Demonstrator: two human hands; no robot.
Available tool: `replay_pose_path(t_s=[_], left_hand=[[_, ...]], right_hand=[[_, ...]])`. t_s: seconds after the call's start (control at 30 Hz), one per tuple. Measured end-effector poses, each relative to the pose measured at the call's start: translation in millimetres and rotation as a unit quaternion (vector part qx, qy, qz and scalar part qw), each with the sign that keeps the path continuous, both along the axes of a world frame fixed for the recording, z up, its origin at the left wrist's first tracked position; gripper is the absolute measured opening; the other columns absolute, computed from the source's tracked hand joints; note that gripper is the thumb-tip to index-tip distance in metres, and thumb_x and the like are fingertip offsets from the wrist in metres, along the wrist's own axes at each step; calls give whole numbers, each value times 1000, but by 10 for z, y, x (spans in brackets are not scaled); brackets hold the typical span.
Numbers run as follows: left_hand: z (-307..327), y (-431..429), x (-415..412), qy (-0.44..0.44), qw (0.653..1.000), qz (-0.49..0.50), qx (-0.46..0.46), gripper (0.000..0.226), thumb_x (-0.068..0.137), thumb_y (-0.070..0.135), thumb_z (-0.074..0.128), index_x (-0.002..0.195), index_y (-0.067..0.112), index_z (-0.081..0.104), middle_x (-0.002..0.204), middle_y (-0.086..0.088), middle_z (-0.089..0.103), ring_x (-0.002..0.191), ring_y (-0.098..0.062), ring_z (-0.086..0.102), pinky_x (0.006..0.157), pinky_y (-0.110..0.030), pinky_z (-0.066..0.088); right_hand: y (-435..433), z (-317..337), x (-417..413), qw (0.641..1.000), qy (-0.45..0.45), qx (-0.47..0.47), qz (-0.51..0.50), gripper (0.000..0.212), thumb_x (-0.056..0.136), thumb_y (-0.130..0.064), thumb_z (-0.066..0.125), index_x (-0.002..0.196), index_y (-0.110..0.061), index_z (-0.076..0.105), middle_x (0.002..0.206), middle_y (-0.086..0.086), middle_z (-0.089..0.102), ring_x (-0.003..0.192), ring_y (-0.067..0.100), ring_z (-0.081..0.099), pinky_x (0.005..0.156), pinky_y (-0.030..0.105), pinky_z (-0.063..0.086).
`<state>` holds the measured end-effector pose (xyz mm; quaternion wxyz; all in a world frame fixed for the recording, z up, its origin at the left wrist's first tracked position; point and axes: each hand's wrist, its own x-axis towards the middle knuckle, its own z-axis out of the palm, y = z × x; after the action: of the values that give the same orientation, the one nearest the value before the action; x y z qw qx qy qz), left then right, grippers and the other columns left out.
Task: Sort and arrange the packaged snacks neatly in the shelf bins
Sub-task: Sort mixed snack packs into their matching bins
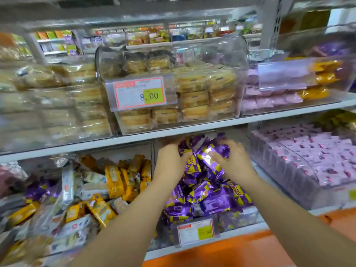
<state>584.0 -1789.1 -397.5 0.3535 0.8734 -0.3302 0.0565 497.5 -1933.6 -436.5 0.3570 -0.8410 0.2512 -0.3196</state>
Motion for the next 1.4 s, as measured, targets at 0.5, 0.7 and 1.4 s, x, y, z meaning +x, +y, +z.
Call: replay_pose_path(t_s=[0.5,0.7,1.4], left_hand=[[-139,-36,-177,-106,912,-302,257,50,88,49,57,136,45,43,148,14,32,139,-10,21,115,-50,4],[-323,-506,-409,-142,865,-341,339,59,86,58,55,140,41,39,152,5,27,143,-17,16,113,-61,2],[-103,-496,102,-170,889,-91,415,47,95,23,44,135,48,42,143,-1,41,124,-26,46,99,-43,39]], right_hand=[[-341,254,-631,974,163,-132,82,27,85,-15,67,111,-19,68,114,-5,65,107,12,57,83,17,36],[-431,3,-885,978,146,-114,91,28,83,-11,70,110,-16,67,117,-7,54,113,15,53,80,-5,26],[-514,-122,-842,969,175,-124,122,30,87,-22,66,117,-28,62,123,-10,52,103,-1,50,96,13,34]])
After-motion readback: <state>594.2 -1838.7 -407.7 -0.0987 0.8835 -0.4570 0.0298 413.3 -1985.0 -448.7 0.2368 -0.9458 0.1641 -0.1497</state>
